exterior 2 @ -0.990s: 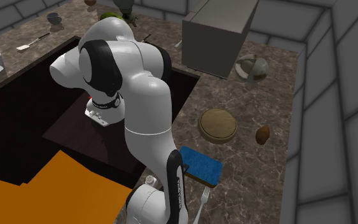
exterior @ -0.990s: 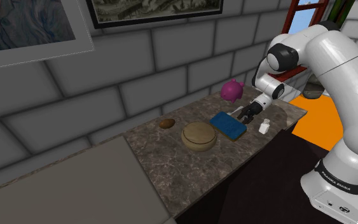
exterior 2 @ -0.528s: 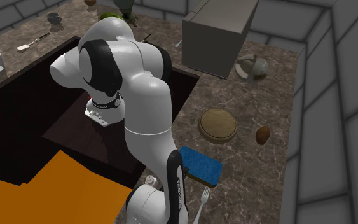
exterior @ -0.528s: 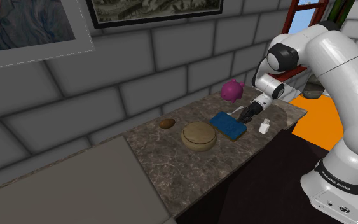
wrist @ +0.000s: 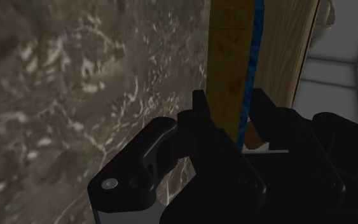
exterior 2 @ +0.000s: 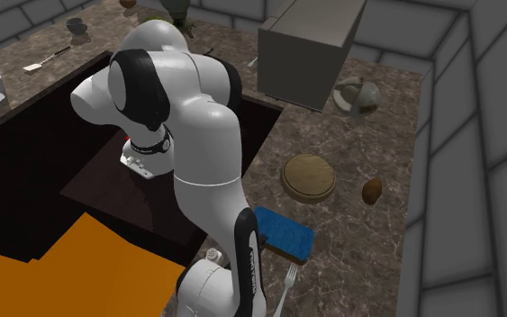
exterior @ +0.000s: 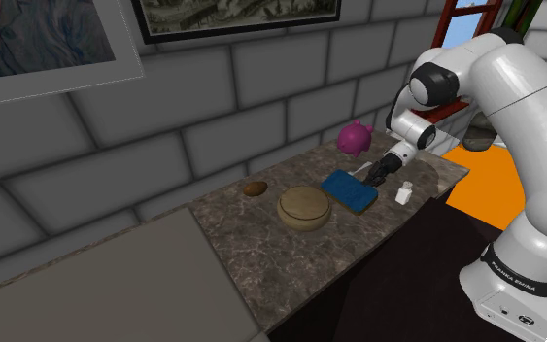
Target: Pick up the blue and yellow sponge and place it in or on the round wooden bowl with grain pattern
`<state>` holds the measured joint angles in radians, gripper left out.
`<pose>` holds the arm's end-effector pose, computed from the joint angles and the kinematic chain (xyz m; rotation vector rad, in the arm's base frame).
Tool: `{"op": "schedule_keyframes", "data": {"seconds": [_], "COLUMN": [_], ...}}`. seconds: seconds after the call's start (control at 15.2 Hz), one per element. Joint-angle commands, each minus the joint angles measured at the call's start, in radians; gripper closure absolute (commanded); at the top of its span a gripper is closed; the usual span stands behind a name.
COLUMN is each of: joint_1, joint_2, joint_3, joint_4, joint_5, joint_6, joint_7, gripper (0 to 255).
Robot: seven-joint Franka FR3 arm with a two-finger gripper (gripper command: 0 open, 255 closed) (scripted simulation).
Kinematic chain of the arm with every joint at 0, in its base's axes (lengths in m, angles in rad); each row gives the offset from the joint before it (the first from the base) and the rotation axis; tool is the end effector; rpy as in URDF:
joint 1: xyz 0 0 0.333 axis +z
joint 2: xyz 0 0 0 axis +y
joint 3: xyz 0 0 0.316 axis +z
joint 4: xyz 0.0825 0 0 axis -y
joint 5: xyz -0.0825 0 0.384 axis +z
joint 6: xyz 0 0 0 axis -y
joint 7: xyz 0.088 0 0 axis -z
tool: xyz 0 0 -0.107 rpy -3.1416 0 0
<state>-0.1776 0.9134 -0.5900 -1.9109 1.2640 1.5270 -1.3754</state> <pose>0.4282 -0.2926 0.0579 -2.0799 0.1844 -0.1617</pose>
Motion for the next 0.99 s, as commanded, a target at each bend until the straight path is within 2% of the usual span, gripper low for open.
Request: {"op": "schedule_keyframes", "data": {"seconds": [0.0,0.92], "joint_1": [0.007,0.061], "joint_2": [-0.022,-0.195], "joint_3": [-0.009,-0.081], "joint_4": [-0.011,-0.091], "joint_5": [-0.008,-0.082], "joint_6": [-0.005,-0.038], "joint_7": [0.009,0.085], "gripper": [255,255]}}
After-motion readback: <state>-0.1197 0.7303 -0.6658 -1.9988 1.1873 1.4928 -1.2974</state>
